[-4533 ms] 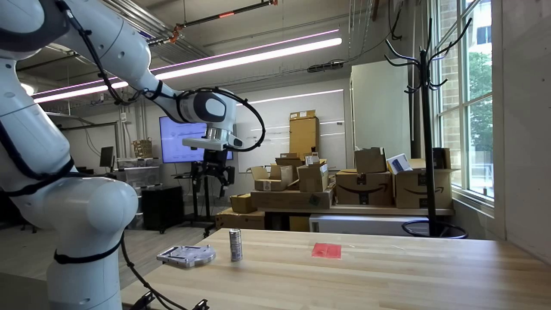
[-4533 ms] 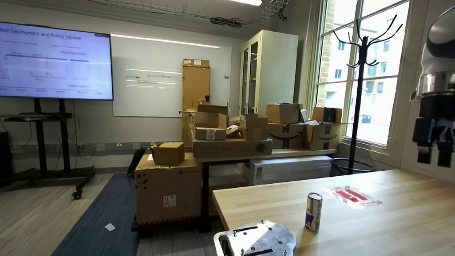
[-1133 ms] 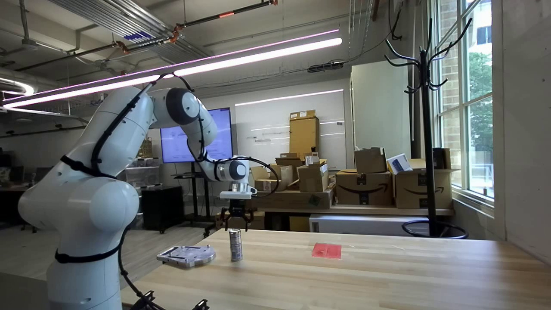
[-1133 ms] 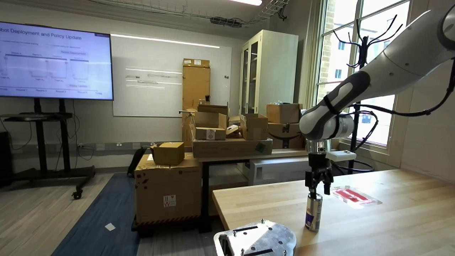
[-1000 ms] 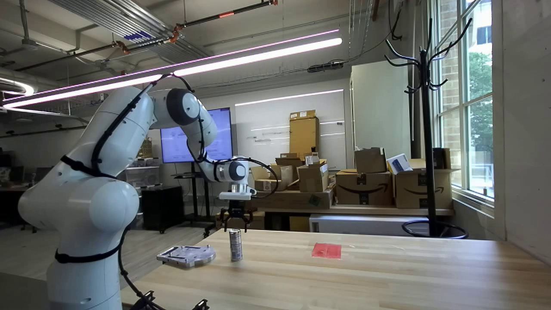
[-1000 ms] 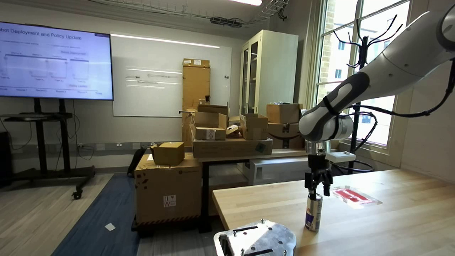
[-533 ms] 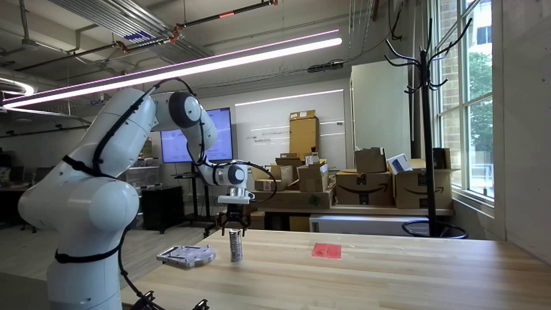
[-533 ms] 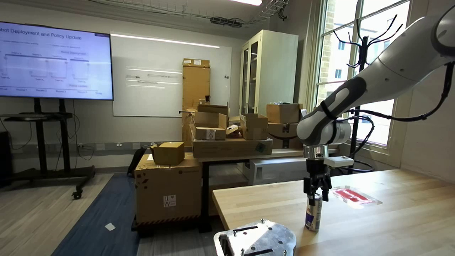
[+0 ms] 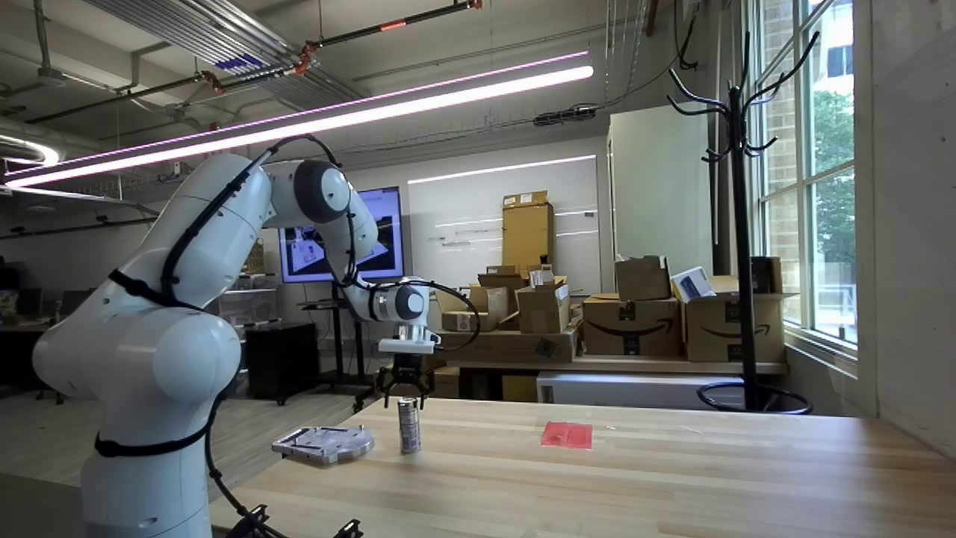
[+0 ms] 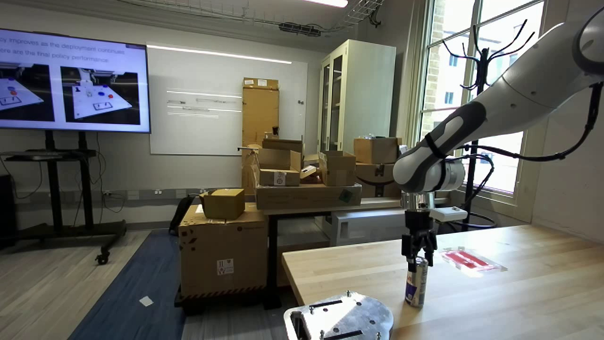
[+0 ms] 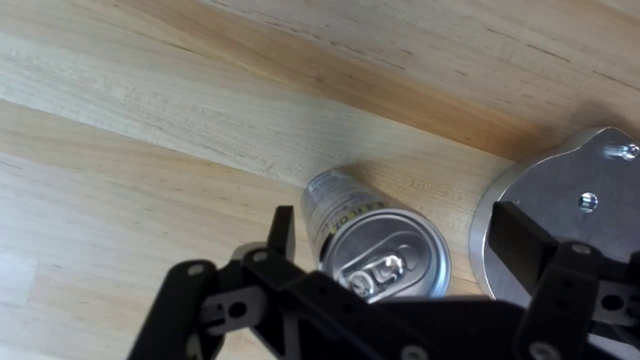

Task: Move the can to the left

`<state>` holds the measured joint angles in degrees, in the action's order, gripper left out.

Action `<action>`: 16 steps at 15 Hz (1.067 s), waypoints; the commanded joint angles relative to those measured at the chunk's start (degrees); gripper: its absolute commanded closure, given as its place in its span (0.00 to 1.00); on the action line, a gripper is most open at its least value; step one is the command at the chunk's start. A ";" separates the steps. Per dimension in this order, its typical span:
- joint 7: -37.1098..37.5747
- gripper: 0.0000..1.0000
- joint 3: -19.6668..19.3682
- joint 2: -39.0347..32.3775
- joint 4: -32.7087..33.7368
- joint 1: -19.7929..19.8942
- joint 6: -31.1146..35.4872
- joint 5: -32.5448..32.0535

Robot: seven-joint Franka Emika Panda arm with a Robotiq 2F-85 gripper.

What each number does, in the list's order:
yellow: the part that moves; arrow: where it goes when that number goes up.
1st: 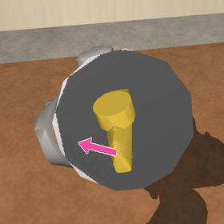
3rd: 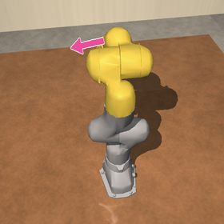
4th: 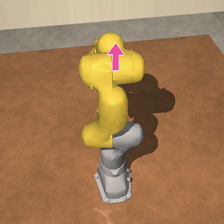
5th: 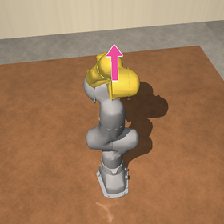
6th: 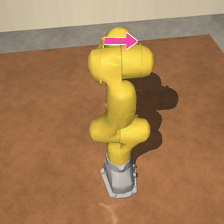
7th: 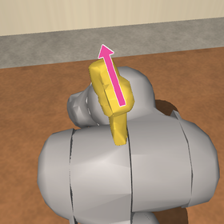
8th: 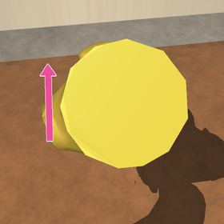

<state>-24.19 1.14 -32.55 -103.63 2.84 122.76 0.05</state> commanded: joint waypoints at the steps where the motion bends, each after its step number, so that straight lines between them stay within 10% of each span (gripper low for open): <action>1: -2.11 0.00 1.44 -1.48 1.63 1.85 0.14 0.01; 16: -2.98 0.00 1.97 -5.04 4.51 1.98 -0.19 -0.46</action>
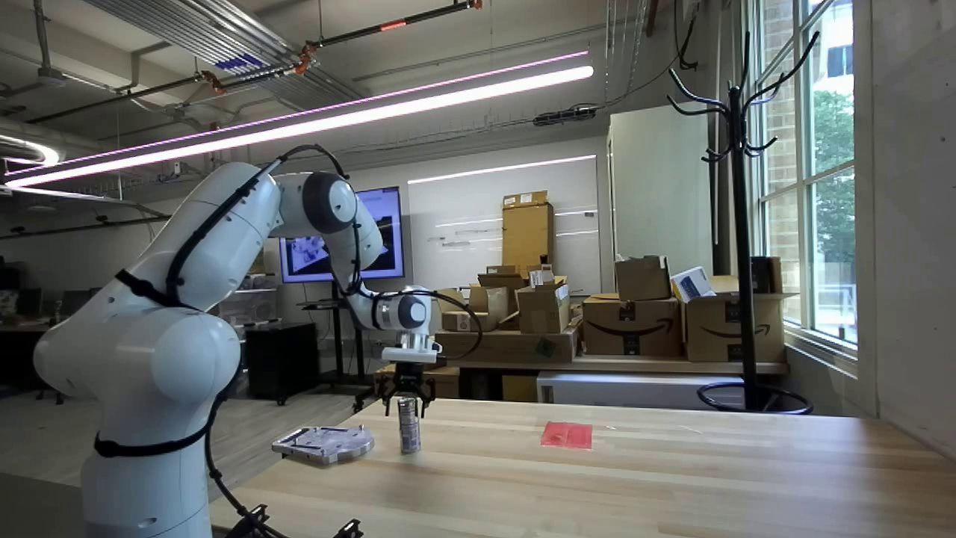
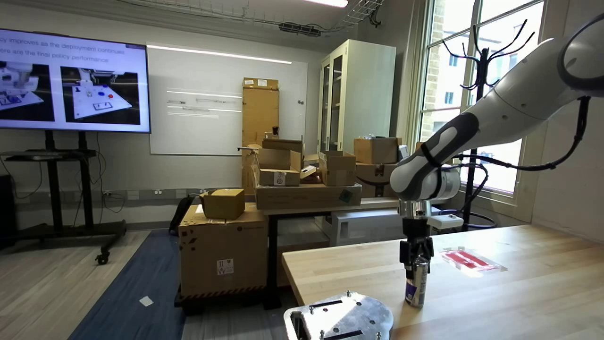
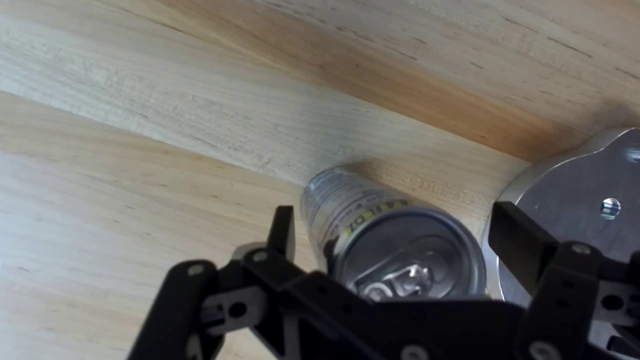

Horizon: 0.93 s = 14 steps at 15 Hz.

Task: Move the can to the left

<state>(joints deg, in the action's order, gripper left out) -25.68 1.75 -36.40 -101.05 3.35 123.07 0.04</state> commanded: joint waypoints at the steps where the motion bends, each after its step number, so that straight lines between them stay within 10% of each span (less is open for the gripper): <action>1: -1.51 0.00 1.28 -1.29 1.98 1.41 -0.40 -0.68; 2: -1.50 0.25 1.26 -1.43 2.14 1.41 -0.37 -0.71; 7: -1.94 0.59 1.25 -1.27 2.10 1.41 0.00 -1.04; 14: -2.62 0.65 1.49 5.18 -3.19 0.99 0.88 -1.63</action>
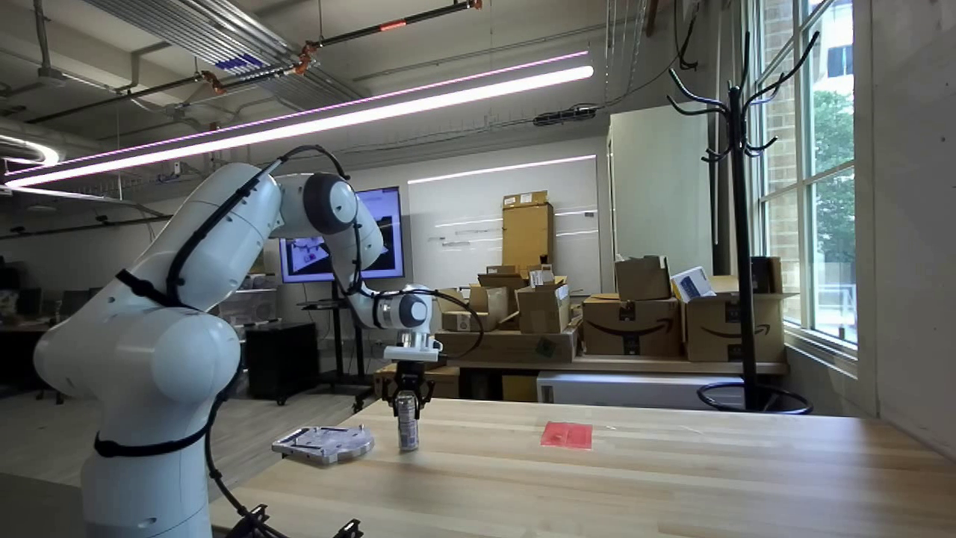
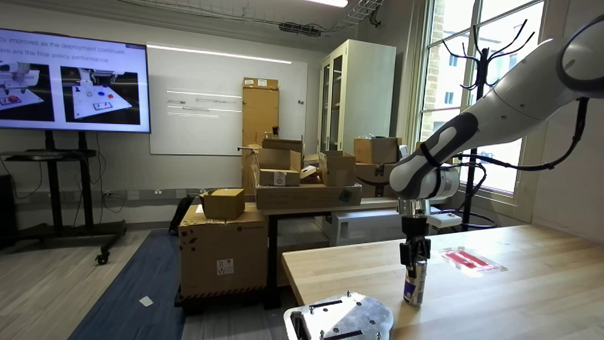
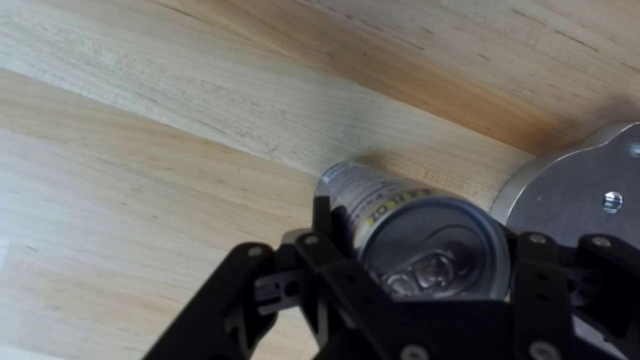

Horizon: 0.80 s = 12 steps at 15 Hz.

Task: Move the can to the left

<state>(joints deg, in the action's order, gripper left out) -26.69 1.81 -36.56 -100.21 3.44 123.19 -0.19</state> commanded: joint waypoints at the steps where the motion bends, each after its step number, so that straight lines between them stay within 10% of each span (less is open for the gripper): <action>1: -1.67 0.65 1.65 6.82 -5.16 0.53 1.19 -1.66; 12: 0.86 0.65 6.32 15.37 -15.02 -8.22 2.79 -7.78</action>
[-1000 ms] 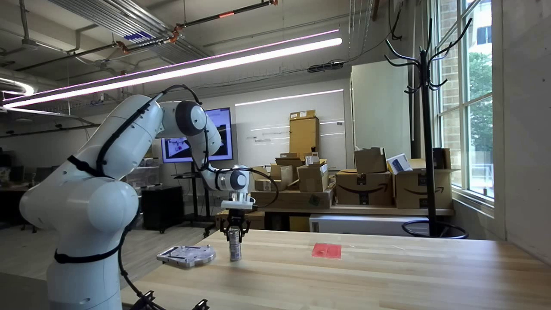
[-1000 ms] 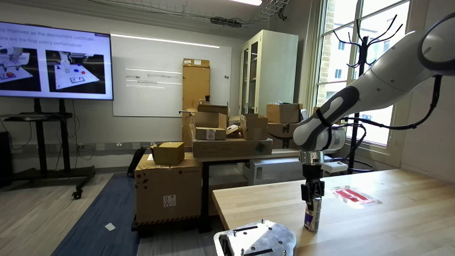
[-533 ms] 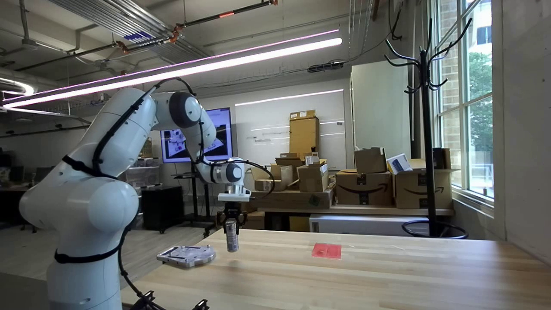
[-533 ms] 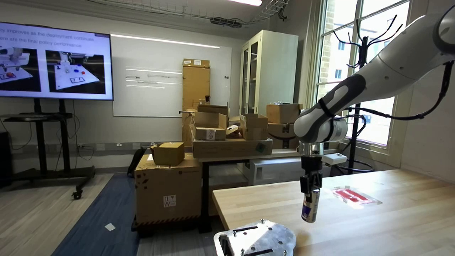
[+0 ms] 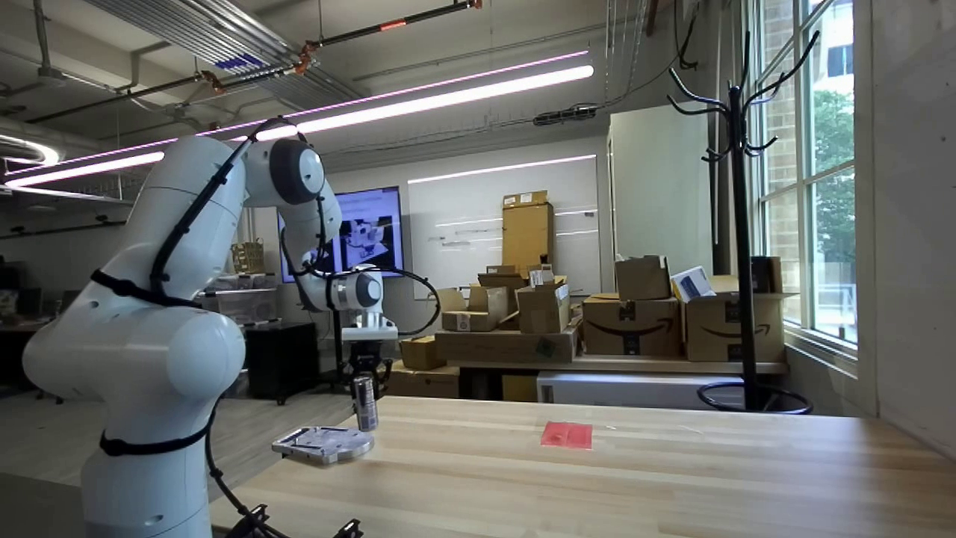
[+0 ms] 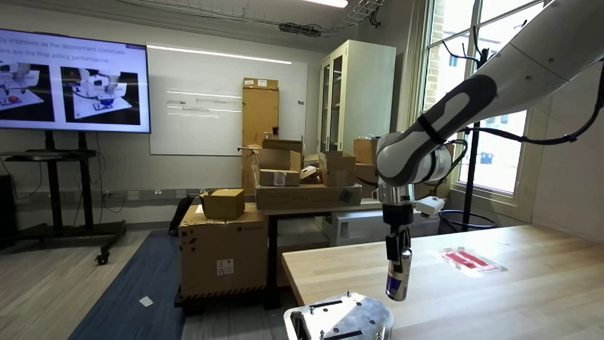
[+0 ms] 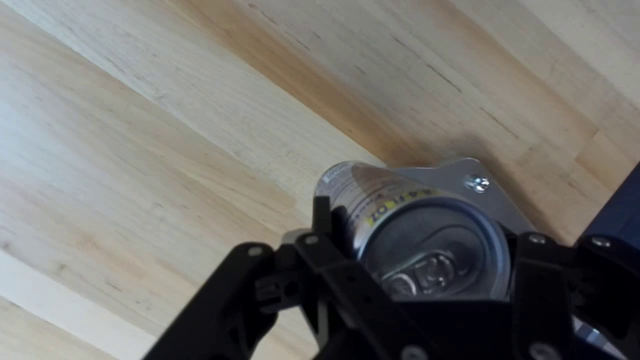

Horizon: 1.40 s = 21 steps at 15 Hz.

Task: Move the can to the left

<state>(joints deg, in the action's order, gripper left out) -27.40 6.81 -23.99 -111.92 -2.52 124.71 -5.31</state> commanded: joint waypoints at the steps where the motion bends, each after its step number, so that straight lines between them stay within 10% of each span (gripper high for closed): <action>1: 2.11 0.65 1.83 2.72 -3.55 -3.49 1.25 -3.40; 9: 5.97 0.65 4.80 0.32 -1.27 -10.72 0.03 -6.85; 21: 4.97 0.65 3.52 -8.76 10.12 -10.51 -1.60 -6.35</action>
<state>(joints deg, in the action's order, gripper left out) -22.98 10.28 -30.41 -106.18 -13.53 125.28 -10.55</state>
